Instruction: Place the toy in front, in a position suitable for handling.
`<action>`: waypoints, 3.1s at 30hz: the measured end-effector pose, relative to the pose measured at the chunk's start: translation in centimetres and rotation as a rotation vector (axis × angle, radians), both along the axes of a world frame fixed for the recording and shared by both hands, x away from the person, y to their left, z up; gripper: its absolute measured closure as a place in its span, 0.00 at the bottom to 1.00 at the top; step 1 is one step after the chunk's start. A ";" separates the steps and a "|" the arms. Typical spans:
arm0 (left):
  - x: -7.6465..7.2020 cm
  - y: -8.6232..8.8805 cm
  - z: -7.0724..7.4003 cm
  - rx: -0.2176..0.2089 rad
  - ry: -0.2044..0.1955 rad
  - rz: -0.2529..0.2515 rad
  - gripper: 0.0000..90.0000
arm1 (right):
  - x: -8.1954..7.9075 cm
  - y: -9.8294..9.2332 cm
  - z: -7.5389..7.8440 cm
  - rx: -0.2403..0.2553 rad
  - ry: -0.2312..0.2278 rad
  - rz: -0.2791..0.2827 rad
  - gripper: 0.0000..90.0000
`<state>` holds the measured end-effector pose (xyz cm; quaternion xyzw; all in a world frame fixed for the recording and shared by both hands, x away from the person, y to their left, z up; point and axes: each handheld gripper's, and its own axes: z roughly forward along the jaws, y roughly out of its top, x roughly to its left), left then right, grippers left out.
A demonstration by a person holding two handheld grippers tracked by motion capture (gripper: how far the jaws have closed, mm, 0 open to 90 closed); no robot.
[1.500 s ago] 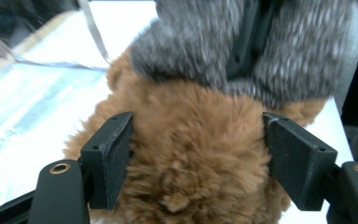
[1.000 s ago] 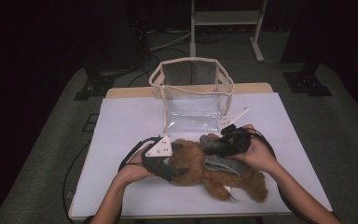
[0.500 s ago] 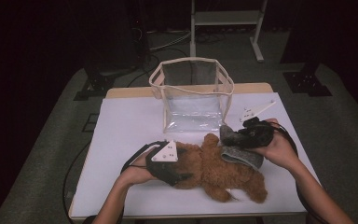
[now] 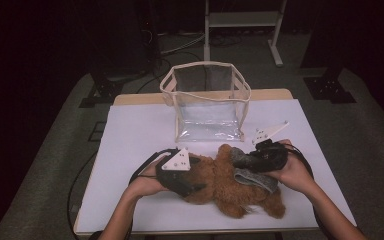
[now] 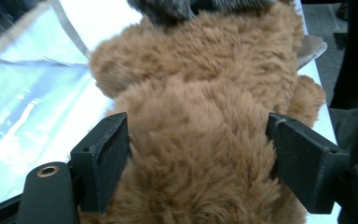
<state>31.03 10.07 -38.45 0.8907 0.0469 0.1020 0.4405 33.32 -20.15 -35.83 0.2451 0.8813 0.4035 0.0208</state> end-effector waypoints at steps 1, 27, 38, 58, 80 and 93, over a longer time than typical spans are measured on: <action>0.0 0.0 -0.1 0.001 0.005 -0.001 0.25 | 0.0 -0.1 0.1 0.001 -0.005 -0.001 0.76; 0.2 0.2 1.5 0.022 -0.022 0.038 0.11 | -2.5 -1.1 -1.5 0.051 -0.009 -0.025 0.78; 0.1 -0.3 0.1 0.044 0.040 -0.010 0.31 | -2.0 0.1 0.4 0.066 -0.061 -0.002 0.77; 0.1 0.2 -0.6 0.023 0.119 -0.059 0.25 | -4.4 0.2 -0.1 0.040 -0.086 0.035 0.78; 0.0 -2.1 0.0 0.116 0.008 -0.028 0.30 | -5.6 -1.6 -2.0 0.124 -0.060 -0.007 0.78; 1.5 -0.2 0.9 0.112 -0.092 0.162 0.35 | 0.6 -0.3 1.4 0.075 -0.136 -0.069 0.78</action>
